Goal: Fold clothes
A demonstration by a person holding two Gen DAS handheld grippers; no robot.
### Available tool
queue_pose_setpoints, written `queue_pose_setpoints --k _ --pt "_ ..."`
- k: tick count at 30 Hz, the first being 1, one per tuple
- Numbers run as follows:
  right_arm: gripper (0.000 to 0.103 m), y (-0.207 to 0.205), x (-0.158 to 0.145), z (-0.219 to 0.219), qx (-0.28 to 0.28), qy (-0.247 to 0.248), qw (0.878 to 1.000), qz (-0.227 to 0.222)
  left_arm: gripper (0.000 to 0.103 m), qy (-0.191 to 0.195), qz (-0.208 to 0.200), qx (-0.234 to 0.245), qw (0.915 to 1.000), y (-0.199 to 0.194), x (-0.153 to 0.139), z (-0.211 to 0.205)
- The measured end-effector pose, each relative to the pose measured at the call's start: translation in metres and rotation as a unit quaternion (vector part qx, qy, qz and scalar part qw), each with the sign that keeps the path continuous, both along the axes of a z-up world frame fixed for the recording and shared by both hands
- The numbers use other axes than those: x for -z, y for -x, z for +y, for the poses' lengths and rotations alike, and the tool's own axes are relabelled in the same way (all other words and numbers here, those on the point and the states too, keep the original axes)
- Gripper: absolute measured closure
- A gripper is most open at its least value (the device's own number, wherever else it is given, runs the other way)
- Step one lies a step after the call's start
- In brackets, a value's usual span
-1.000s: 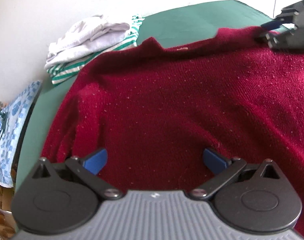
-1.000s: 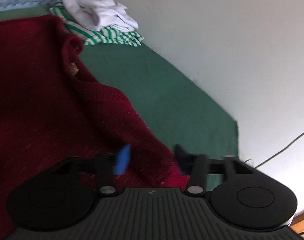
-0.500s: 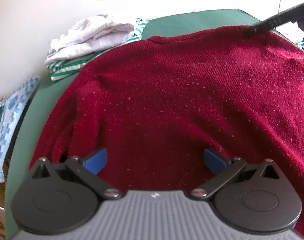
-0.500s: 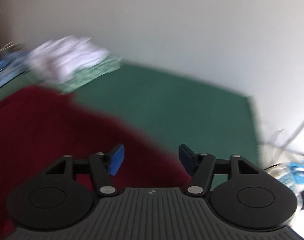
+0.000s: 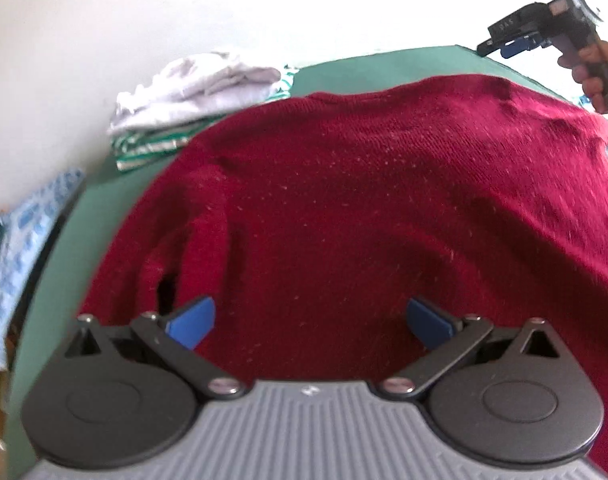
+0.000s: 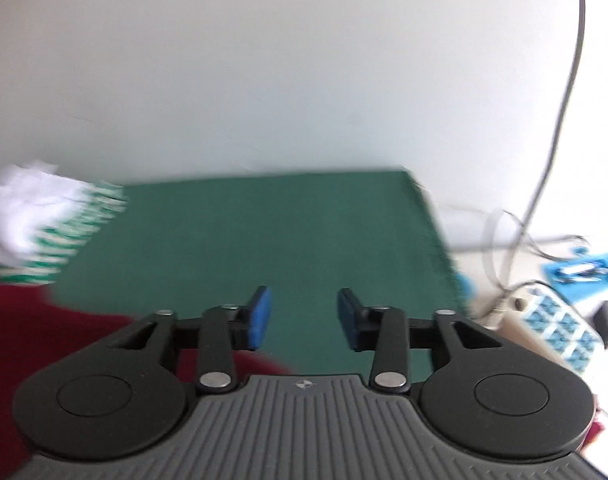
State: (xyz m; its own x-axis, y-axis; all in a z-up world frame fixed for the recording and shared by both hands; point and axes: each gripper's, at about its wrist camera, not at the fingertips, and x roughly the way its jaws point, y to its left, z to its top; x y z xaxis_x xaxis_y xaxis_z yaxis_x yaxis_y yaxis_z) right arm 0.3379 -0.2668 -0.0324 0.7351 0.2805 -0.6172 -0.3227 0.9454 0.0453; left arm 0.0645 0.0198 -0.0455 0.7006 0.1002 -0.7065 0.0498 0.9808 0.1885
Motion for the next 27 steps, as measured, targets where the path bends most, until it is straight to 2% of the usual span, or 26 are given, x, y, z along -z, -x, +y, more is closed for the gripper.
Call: queue_pose_setpoints --k 1,3,6,9,11,12,14,16,19,20,24,27 --pt "0.043 0.013 -0.005 0.002 -0.018 -0.016 1.000 0.005 0.001 0.007 0.003 0.006 1.0000 0.000 0.000 0.003" --pt "0.044 0.044 0.000 0.022 -0.063 -0.008 0.997 0.043 0.001 0.022 0.004 0.017 0.9996 0.001 0.001 0.010" --pt "0.045 0.096 0.011 0.045 -0.106 0.006 0.992 0.075 0.001 0.047 0.000 0.035 0.9983 0.001 0.001 0.019" --pt "0.042 0.122 0.023 0.050 -0.045 0.072 0.994 0.069 0.001 0.076 0.002 0.065 0.9950 0.001 0.000 0.030" --pt "0.042 0.137 0.015 0.031 0.011 0.098 0.994 0.056 0.001 0.083 0.017 0.092 0.9921 0.002 -0.001 0.036" --pt "0.046 0.145 0.008 0.027 0.028 0.105 0.992 0.057 0.001 0.086 0.024 0.106 0.9903 0.002 -0.002 0.040" --pt "0.043 0.174 -0.010 0.018 0.045 0.099 0.992 0.061 0.001 0.105 0.045 0.143 0.9831 0.007 -0.003 0.046" --pt "0.042 0.209 -0.004 0.017 0.076 0.115 0.987 0.081 0.001 0.112 0.044 0.179 0.9766 0.023 -0.005 0.053" --pt "0.038 0.269 0.003 0.008 0.132 0.154 0.974 0.102 0.001 0.089 0.047 0.207 0.9732 0.050 -0.004 0.060" --pt "0.038 0.288 0.004 0.002 0.151 0.157 0.969 0.113 0.001 0.083 0.051 0.213 0.9723 0.059 -0.003 0.063" --pt "0.037 0.333 0.015 -0.014 0.202 0.108 0.962 0.152 0.001 0.087 0.096 0.193 0.9726 0.082 0.004 0.076" --pt "0.037 0.334 0.028 -0.004 0.188 0.105 0.965 0.153 0.001 0.098 0.111 0.174 0.9735 0.099 0.005 0.076"
